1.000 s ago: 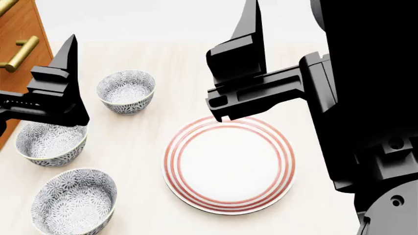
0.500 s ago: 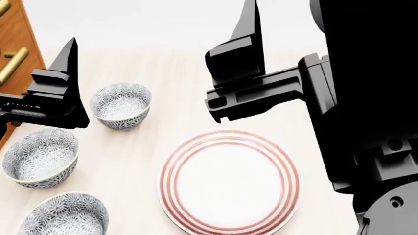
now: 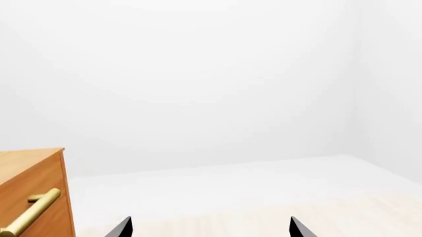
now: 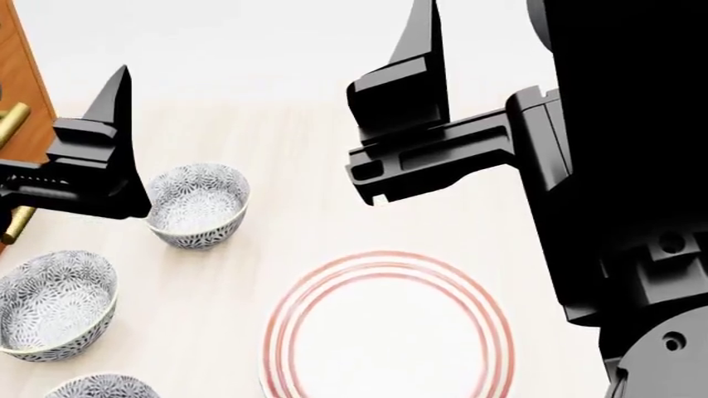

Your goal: Put the bowl at the front on the plate.

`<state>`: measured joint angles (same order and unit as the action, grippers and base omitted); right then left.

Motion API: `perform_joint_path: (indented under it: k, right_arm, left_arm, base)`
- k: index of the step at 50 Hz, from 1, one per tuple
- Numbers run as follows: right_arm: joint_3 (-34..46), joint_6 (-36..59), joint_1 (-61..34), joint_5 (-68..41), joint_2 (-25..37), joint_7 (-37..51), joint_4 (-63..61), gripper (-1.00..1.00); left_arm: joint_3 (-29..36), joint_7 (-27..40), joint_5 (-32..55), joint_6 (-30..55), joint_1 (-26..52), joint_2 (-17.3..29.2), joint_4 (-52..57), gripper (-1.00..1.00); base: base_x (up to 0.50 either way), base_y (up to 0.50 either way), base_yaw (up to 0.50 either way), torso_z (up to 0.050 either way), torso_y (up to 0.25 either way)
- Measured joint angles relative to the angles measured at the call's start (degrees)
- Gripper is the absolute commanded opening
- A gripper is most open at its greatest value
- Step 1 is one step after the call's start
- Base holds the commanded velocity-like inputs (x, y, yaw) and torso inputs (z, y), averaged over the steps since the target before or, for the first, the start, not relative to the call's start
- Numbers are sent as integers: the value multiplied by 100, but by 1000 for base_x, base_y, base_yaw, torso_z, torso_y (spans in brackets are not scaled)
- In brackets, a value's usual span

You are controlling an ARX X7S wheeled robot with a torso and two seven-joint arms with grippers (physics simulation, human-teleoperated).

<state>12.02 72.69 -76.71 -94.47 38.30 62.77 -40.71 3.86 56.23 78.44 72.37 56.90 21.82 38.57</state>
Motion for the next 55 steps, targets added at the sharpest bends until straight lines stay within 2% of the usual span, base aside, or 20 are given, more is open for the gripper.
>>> perform_joint_path:
  k: [14,24,40,55]
  right_arm:
    - [7,-63,-20,61,44,-27,-68,100]
    - [19,-99,-56,26,93,-11,-100,100]
    - [72,-134,-136,-9,138,-10,-99,100]
    - [104,-184,-151,-17,182,-9,-117,100]
  left_arm:
    - [-38,220,296,-48,-10,12,-79,100]
    - [-54,902,1184,-84,92,35,-266,100]
    - [270,1930,2453,-223,202,185,-553,100]
    - [561,2159,2769,-239,5,264,-615,100]
  base:
    - [16,0,0,0,0]
    - [0,0,0,0,0]
    - [0,0,0,0,0]
    - [0,0,0,0,0]
